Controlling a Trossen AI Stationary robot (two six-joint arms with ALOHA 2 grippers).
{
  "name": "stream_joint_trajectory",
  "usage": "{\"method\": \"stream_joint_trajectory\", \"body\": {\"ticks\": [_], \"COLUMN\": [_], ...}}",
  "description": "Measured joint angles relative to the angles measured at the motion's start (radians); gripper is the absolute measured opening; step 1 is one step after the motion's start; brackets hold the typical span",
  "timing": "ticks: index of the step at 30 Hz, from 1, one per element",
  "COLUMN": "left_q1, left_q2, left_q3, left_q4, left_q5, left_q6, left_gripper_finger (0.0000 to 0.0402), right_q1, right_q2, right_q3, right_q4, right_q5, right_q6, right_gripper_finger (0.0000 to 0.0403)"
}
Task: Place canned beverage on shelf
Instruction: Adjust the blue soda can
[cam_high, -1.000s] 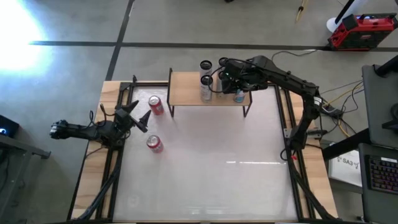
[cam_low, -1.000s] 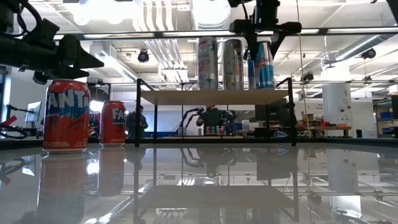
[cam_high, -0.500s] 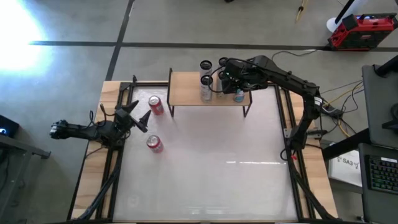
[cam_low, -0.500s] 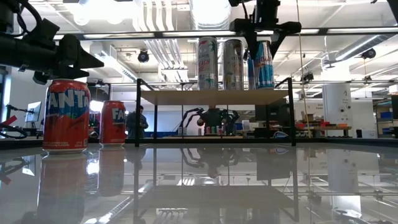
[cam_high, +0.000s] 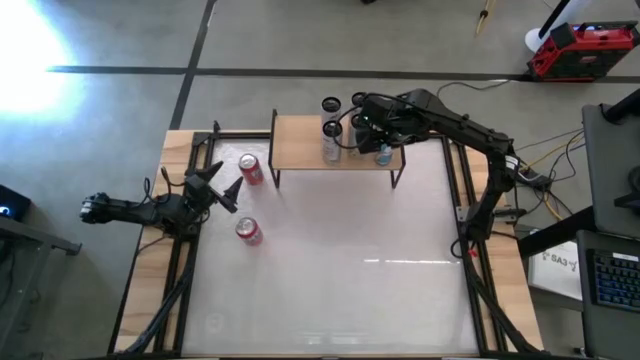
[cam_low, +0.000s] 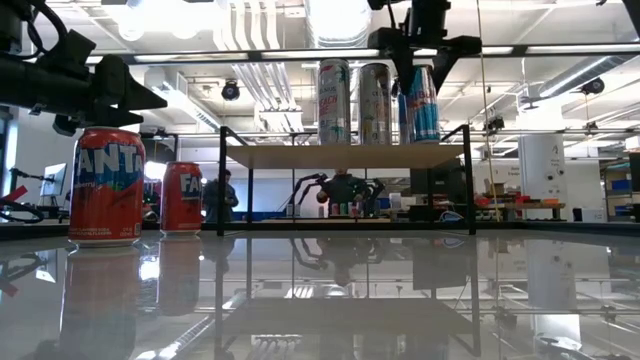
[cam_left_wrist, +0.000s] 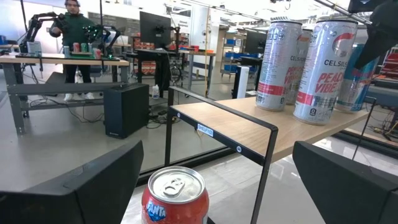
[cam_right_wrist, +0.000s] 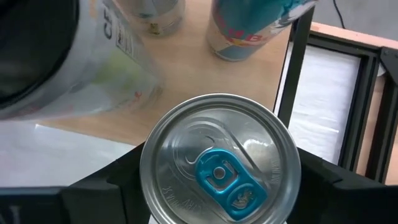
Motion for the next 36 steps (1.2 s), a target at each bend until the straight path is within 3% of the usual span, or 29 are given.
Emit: {"method": "stream_joint_trajectory", "body": {"ticks": [14, 24, 36], "left_q1": [0.0, 0.0, 0.0], "left_q2": [0.0, 0.0, 0.0], "left_q3": [0.0, 0.0, 0.0], "left_q4": [0.0, 0.0, 0.0], "left_q5": [0.0, 0.0, 0.0], "left_q6": [0.0, 0.0, 0.0], "left_gripper_finger": [0.0398, 0.0398, 0.0398], "right_q1": [-0.001, -0.033, -0.042], "right_q2": [-0.001, -0.002, -0.002], "right_q3": [0.0, -0.003, -0.003], "right_q4": [0.006, 0.007, 0.014], "right_q5": [-0.008, -0.079, -0.084], "right_q6": [-0.161, -0.256, -0.271], "right_gripper_finger": [0.0251, 0.0251, 0.0251]}}
